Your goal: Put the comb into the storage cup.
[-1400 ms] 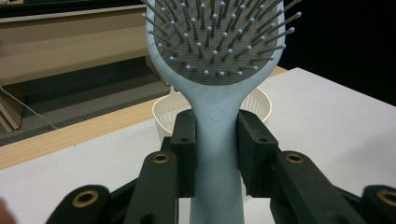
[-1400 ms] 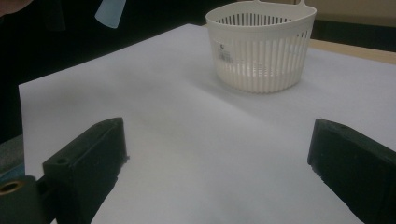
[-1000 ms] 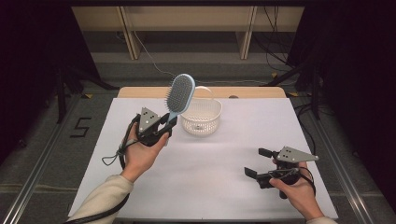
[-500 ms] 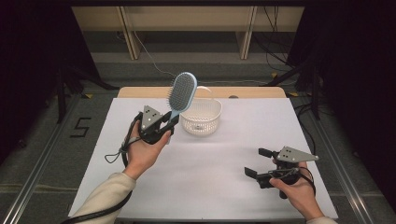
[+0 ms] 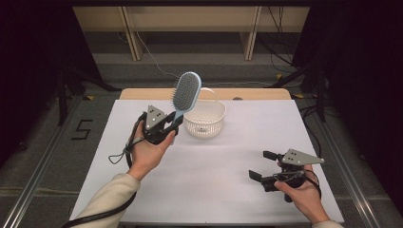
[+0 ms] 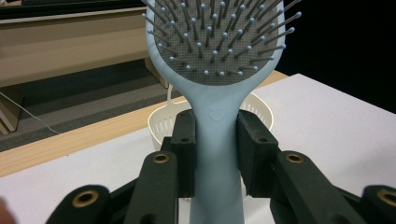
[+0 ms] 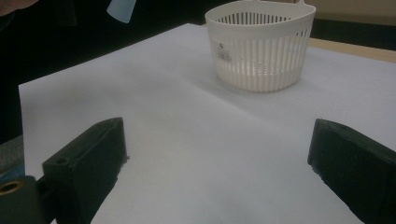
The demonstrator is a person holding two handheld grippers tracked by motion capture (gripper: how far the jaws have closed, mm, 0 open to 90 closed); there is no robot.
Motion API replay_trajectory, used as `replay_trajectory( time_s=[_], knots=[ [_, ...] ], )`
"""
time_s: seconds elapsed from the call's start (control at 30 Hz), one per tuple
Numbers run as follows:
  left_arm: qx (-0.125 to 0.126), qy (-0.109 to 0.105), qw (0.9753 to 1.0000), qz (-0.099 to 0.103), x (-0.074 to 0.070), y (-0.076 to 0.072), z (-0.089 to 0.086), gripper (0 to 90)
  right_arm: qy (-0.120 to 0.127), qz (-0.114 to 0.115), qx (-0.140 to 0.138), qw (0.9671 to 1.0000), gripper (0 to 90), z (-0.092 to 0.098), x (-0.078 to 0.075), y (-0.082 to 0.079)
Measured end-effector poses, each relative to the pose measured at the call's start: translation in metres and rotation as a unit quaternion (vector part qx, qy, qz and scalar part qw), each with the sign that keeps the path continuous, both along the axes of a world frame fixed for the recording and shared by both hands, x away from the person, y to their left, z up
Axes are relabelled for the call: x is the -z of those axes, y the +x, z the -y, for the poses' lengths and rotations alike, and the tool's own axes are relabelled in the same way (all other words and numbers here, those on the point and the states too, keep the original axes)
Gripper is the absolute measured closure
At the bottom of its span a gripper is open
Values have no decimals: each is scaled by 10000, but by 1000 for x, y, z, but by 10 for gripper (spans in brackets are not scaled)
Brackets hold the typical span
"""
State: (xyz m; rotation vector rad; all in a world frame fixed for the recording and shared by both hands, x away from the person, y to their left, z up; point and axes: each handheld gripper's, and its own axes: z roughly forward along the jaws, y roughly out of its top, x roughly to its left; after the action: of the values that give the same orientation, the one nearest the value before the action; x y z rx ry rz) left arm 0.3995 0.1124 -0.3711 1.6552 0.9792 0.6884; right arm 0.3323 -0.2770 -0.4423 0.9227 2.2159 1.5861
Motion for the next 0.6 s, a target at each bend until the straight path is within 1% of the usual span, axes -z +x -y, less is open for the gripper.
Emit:
replay_trajectory(
  time_s=[0.27, 0.6],
  knots=[
    [-19, -5, 10000, -29, 0, 3, 1, 697, -3, 2, -3, 10000, 52, 0, 0, 0],
    [21, -10, 10000, -38, -1, 6, 4, 697, 20, 13, 13, 10000, 51, 1, -1, 0]
  ],
)
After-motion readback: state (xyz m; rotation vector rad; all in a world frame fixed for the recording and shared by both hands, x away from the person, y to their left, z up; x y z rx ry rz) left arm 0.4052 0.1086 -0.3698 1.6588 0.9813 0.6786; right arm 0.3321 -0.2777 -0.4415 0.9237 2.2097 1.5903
